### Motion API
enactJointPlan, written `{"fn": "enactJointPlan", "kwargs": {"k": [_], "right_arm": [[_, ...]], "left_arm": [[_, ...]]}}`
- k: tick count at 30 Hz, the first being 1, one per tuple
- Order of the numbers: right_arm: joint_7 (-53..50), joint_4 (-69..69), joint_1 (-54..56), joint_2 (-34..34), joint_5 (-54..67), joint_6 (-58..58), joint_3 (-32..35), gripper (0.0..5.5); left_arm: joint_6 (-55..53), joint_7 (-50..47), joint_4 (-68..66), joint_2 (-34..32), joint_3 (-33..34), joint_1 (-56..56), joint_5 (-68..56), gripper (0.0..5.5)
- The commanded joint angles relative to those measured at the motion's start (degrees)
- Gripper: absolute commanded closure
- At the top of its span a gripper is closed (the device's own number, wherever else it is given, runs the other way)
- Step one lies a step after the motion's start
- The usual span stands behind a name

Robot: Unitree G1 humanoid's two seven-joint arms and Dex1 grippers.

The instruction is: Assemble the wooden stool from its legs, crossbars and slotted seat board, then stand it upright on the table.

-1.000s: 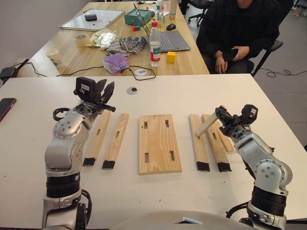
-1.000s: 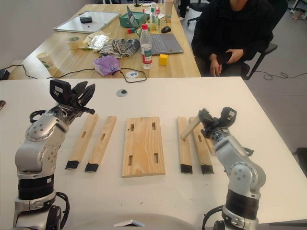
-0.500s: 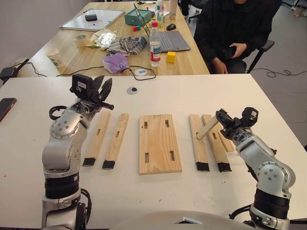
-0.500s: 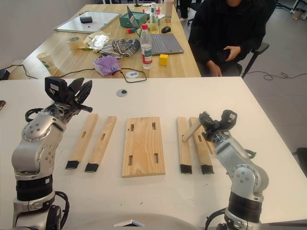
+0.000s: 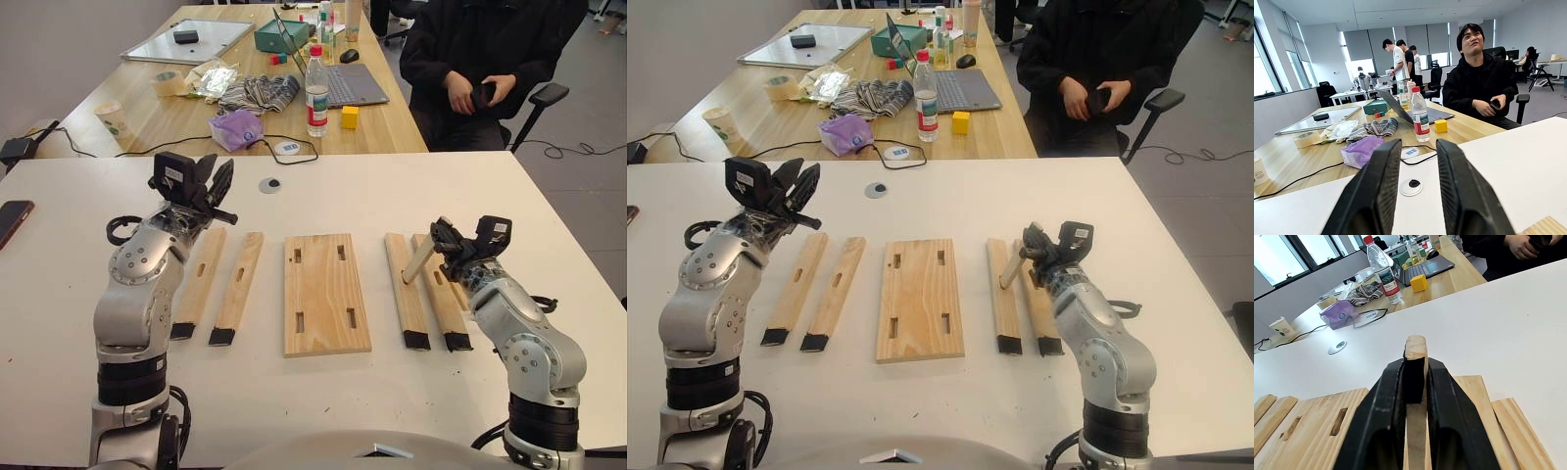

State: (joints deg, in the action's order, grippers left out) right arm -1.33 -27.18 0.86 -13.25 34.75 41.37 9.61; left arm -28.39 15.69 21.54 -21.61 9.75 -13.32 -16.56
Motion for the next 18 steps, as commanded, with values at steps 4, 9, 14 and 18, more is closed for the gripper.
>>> {"fn": "enactJointPlan", "kwargs": {"k": [4,9,14,18], "right_arm": [[3.5,-2.1,-8.7,-4.6,-6.7,-1.0,-3.1,5.1],[3.3,-1.3,-12.2,-3.8,-9.4,-2.4,-3.5,5.1],[1.1,-1.3,-11.2,-2.9,-9.3,0.2,-1.8,5.1],[-0.3,-1.1,-10.2,-3.4,-10.8,2.3,-2.6,5.1]], "left_arm": [[0.4,-0.8,-0.1,0.4,-0.8,0.6,1.0,4.25],[0.5,-1.0,-0.2,0.5,-0.9,1.1,1.4,4.25],[0.6,-0.9,-0.3,0.6,-1.1,1.1,2.0,4.25],[0.8,-1.6,-0.4,1.1,-0.9,1.7,2.6,4.25]]}}
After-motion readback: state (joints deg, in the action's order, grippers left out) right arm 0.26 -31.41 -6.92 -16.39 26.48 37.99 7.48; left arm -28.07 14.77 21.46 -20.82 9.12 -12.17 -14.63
